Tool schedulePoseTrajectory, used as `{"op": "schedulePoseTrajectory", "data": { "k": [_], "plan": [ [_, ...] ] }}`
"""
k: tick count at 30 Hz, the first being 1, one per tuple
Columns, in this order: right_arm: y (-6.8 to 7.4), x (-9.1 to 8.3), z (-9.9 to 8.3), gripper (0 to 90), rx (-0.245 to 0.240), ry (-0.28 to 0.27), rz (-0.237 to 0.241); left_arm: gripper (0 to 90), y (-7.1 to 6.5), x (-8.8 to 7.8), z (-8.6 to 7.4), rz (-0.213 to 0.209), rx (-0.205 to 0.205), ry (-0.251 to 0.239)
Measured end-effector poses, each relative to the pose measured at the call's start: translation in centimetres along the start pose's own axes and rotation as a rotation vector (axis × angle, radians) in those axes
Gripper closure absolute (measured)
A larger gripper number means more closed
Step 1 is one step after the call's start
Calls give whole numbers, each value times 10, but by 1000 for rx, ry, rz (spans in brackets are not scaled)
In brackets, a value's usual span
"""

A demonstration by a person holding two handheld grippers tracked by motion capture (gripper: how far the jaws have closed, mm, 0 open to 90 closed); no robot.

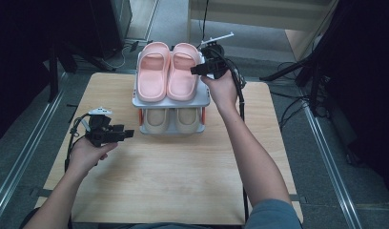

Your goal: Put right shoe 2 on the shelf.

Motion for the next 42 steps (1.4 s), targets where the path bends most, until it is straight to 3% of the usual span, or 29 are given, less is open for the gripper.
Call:
{"op": "schedulePoseTrajectory", "data": {
  "k": [7, 12, 19, 42],
  "plan": [
    [-4, -17, -6, 562, -20, -30, 24, 433, 0, 0, 0, 3, -3, -3],
    [-5, -29, -16, 562, -43, -68, 84, 434, 0, 0, 0, 4, -4, -3],
    [-2, -43, -33, 562, -81, -79, 102, 433, 0, 1, 0, 6, -4, -3],
    [12, -58, -125, 538, -144, -90, 139, 433, 1, 3, 3, 14, 4, 1]
  ]
}}
Point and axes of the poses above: each handheld gripper's, and its own axes: x roughly forward along the jaws, z roughly out of its top, y roughly to its left, the point moved 3 cm from there along x, roughly forward along the jaws, and after that the axes turned 1 degree about z, right-handed, at the moved point
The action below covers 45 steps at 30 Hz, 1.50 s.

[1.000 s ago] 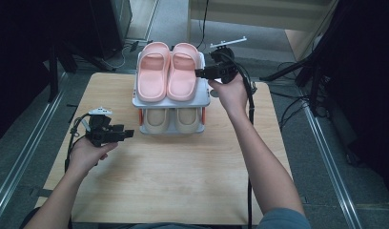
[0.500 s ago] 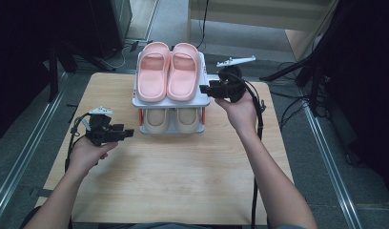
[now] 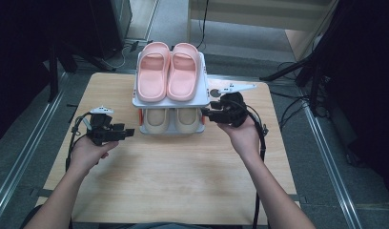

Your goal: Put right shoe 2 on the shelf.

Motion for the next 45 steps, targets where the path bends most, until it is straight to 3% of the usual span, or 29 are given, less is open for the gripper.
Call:
{"op": "schedulePoseTrajectory", "data": {
  "k": [19, 23, 31, 38, 45],
  "plan": [
    [-1, 12, -75, 541, 31, -14, 33, 433, -3, 4, 0, 0, 20, 24],
    [-3, 16, -83, 540, 20, -24, 29, 432, -5, 5, 0, -2, 30, 28],
    [-2, 23, -95, 515, -5, 11, 21, 432, -10, 9, -1, -10, 48, 33],
    [-5, 27, -96, 515, 5, 22, 24, 406, -11, 9, 0, -23, 28, 26],
    [-9, 29, -97, 514, 19, 29, 20, 398, -12, 11, 0, -15, 41, 36]
  ]
}}
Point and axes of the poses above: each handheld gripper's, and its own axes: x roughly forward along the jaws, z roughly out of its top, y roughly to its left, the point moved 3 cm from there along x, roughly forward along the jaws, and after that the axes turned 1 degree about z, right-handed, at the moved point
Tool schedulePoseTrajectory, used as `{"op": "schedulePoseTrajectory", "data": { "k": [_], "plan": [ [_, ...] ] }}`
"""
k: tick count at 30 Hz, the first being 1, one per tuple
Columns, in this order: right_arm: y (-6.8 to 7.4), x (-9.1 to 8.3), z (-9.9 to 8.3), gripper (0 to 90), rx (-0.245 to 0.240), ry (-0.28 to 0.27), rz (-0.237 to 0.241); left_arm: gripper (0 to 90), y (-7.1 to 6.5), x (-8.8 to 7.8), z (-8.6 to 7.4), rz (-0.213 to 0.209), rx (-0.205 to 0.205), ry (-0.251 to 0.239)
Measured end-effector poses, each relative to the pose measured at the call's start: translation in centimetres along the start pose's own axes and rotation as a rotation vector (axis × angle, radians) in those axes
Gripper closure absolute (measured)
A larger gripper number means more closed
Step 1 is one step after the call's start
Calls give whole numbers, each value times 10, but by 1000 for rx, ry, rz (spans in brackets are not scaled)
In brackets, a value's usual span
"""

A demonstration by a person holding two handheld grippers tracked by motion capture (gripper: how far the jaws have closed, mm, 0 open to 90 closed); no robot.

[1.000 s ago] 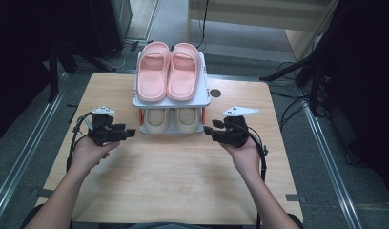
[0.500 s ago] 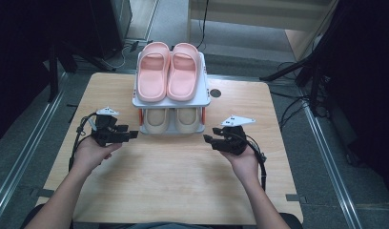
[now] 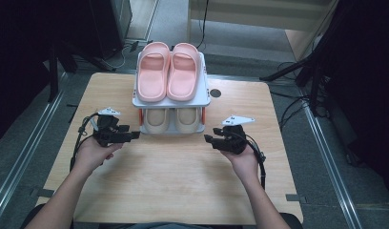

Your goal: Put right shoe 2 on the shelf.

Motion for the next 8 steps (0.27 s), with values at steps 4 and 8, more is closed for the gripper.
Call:
{"op": "schedulePoseTrajectory", "data": {
  "k": [4, 8],
  "plan": [
    [-1, 0, 0, 506, 6, -5, 1, 385, -1, 2, 0, -7, -7, 0],
    [-1, 2, 0, 463, 4, 2, 14, 360, -4, 4, -1, -18, 1, 3]
  ]
}}
Point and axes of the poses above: each handheld gripper's, and its own axes: x roughly forward along the jaws, z roughly out of its top, y roughly to its left, the point moved 3 cm from there along x, roughly forward along the jaws, and after that the axes turned 1 degree about z, right-handed, at the moved point
